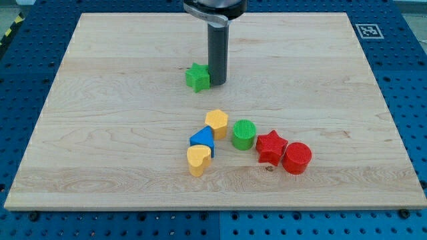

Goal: Move green star closer to the yellow hexagon

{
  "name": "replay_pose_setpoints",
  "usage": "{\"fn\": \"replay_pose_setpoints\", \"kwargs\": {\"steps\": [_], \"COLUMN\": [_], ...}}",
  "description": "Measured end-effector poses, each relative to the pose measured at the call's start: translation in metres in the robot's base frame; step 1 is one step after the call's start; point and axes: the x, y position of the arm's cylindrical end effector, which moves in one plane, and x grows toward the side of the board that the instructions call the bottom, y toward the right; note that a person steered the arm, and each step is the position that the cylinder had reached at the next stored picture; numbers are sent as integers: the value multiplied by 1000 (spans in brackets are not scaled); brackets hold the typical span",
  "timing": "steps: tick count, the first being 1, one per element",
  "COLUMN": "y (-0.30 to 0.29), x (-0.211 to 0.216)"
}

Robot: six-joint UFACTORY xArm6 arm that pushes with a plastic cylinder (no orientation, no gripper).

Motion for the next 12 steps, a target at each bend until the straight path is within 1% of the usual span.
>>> {"fn": "replay_pose_setpoints", "kwargs": {"steps": [1,2,3,5,6,7,8,10,12], "y": [-6,-19,-31,-32,-61,-96,-105,-88,-83], "x": [-27,-36,0,45,7,7,27,46,47]}}
